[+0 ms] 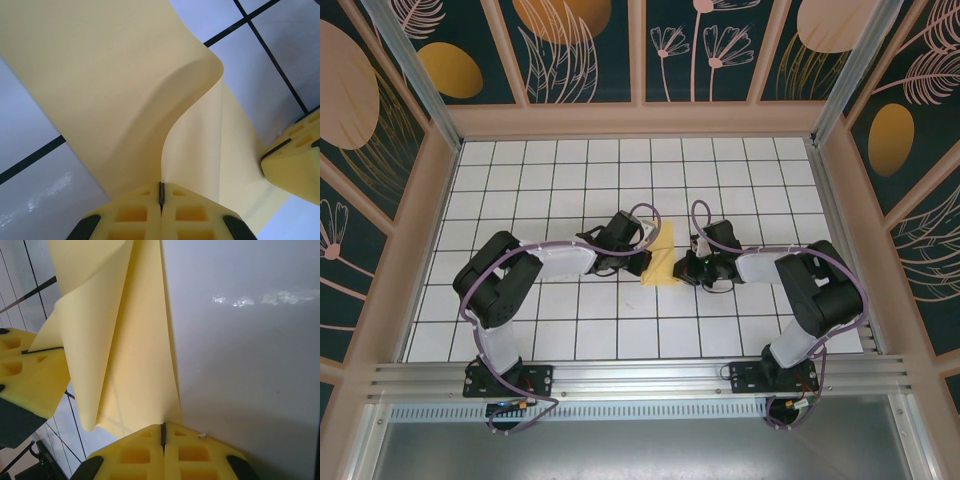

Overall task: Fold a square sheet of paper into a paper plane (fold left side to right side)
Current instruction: Fold the triangle a second time at the center of the table.

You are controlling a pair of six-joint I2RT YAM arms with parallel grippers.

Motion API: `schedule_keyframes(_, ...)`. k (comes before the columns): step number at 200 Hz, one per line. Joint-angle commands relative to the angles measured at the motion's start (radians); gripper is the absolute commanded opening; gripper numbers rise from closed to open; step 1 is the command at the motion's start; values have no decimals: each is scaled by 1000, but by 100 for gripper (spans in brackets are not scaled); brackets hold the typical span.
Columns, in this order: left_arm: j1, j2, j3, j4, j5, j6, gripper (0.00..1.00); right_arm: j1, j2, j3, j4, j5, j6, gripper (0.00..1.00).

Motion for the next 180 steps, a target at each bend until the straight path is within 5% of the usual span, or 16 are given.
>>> schedule_keyframes(1, 6, 21, 22, -18, -17, 23, 0, 15, 54, -19, -104, 70, -25, 2)
schedule_keyframes(180, 13, 16, 20, -26, -57, 28, 0, 15, 69, -12, -115, 70, -31, 2)
